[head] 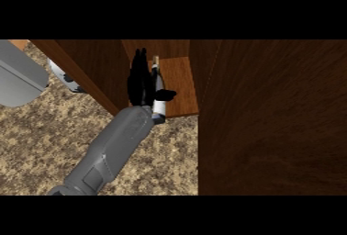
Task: Pick up the wine, place it into the cabinet and close the cabinet
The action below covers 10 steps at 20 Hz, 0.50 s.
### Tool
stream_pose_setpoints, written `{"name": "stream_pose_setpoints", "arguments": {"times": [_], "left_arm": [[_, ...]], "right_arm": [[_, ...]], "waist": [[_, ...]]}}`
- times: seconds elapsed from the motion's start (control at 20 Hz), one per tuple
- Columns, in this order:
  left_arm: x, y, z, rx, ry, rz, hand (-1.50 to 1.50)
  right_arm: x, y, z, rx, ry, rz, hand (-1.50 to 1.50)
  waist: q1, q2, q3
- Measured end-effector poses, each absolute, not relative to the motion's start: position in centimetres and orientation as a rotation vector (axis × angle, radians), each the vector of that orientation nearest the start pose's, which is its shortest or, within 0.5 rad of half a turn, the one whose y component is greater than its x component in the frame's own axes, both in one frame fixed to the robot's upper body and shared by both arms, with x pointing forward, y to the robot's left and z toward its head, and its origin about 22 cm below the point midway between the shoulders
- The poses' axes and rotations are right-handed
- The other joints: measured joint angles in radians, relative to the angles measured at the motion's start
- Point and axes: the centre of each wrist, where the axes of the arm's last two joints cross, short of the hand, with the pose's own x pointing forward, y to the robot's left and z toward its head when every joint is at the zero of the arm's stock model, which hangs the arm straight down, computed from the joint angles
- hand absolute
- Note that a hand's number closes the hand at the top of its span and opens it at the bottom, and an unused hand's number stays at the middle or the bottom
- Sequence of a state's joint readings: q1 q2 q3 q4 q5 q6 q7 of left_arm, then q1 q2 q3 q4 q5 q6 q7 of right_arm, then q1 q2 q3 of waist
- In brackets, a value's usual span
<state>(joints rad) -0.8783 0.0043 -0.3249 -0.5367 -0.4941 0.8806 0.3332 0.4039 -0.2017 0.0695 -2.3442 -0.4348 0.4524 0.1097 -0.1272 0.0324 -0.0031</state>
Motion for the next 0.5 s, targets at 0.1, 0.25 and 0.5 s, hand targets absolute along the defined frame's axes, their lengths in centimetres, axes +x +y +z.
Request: {"name": "stream_pose_setpoints", "arguments": {"times": [0.1, 0.25, 0.5], "left_arm": [[39.6, 8.8, 1.3, 0.903, -1.502, -0.287, -1.50], [40.1, 8.6, 2.3, 0.849, -1.546, -0.250, -1.50], [40.2, 8.6, 2.7, 0.787, -1.629, -0.178, -1.50]], "right_arm": [[12.6, -25.5, 12.0, 0.549, -1.836, 0.351, -1.50], [12.6, -25.3, 11.9, 0.563, -1.837, 0.344, -1.50], [12.6, -25.4, 12.2, 0.551, -1.830, 0.340, -1.50]], "waist": [[0.001, 0.001, -0.001], [0.006, -0.001, -0.001], [0.018, -0.006, -0.001]]}}
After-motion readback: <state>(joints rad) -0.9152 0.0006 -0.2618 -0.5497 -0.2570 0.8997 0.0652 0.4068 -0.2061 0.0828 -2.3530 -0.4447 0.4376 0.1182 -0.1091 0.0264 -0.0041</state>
